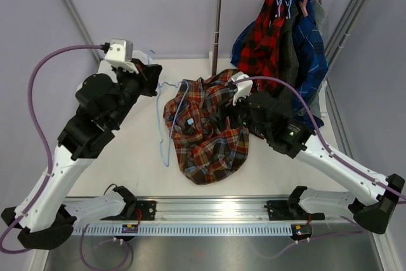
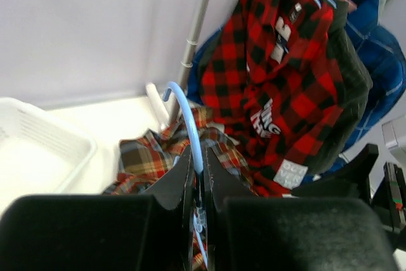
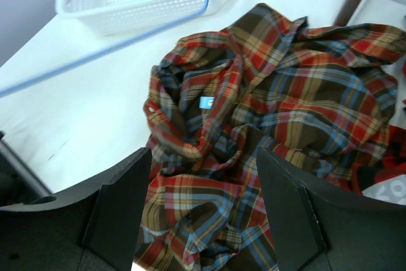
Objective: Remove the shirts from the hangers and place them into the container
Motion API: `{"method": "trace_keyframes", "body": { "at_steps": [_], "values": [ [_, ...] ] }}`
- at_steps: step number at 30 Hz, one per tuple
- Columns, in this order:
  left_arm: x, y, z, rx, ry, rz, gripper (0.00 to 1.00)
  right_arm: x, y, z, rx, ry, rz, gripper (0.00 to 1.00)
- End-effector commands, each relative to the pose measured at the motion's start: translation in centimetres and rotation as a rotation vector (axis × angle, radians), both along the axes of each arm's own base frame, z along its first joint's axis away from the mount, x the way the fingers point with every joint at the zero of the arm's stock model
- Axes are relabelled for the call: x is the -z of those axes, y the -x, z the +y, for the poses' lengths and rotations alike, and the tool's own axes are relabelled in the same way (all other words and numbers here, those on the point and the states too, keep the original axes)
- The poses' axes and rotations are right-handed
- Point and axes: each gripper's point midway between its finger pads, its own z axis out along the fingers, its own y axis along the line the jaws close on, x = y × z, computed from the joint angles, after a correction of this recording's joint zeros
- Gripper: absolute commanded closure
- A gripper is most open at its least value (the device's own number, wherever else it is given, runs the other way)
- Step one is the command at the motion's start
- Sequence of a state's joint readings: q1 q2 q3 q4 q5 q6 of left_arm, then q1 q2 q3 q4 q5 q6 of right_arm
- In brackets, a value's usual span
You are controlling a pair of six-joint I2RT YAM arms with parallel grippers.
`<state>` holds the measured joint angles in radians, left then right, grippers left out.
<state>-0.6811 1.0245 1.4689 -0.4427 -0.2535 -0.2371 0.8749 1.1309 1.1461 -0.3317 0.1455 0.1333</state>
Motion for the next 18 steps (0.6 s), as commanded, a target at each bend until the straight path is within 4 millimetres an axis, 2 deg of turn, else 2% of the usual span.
{"method": "trace_keyframes", "body": {
  "at_steps": [1, 2, 4, 5, 7, 8, 10, 11, 12, 13, 17, 18],
  "values": [
    [0.9, -1.6, 0.7, -0.079, -0.07, -0.005, 1.0, -6.4, 2.9, 0.2, -0.118, -0.155, -0.064, 0.23],
    [1.6, -2.4, 0.9, -0.119, -0.091, 0.011, 1.0, -8.2, 3.3, 0.0, -0.127, -0.18, -0.088, 0.22],
    [2.1, -3.7, 0.6, -0.163, -0.121, 0.021, 1.0, -9.2, 3.8, -0.5, -0.132, -0.173, -0.085, 0.21],
    [3.4, -5.0, -0.1, -0.209, -0.167, 0.043, 1.0, -10.7, 4.1, -0.8, -0.136, -0.187, -0.102, 0.2],
    [2.7, -6.2, -0.7, -0.262, -0.207, 0.021, 1.0, -11.1, 4.3, -0.7, -0.149, -0.182, -0.088, 0.19],
    [3.8, -7.2, -1.6, -0.306, -0.248, 0.035, 1.0, -12.0, 4.8, -0.5, -0.176, -0.199, -0.095, 0.18],
    [2.9, -8.2, -2.5, -0.338, -0.265, 0.002, 1.0, -12.1, 5.0, 0.1, -0.202, -0.202, -0.084, 0.17],
    [3.6, -8.8, -3.3, -0.363, -0.293, 0.007, 1.0, -12.5, 4.9, 0.1, -0.201, -0.208, -0.089, 0.17],
    [3.5, -9.1, -3.6, -0.376, -0.305, -0.002, 1.0, -12.5, 4.8, 0.2, -0.199, -0.206, -0.085, 0.17],
    [2.7, -9.3, -3.8, -0.385, -0.328, -0.032, 1.0, -12.1, 4.6, 0.4, -0.198, -0.195, -0.076, 0.17],
    [2.2, -9.9, -4.9, -0.42, -0.38, -0.056, 1.0, -11.9, 4.2, 1.0, -0.201, -0.181, -0.065, 0.17],
    [2.4, -10.2, -5.3, -0.419, -0.395, -0.055, 1.0, -11.3, 3.8, 1.3, -0.193, -0.164, -0.051, 0.17]
  ]
}}
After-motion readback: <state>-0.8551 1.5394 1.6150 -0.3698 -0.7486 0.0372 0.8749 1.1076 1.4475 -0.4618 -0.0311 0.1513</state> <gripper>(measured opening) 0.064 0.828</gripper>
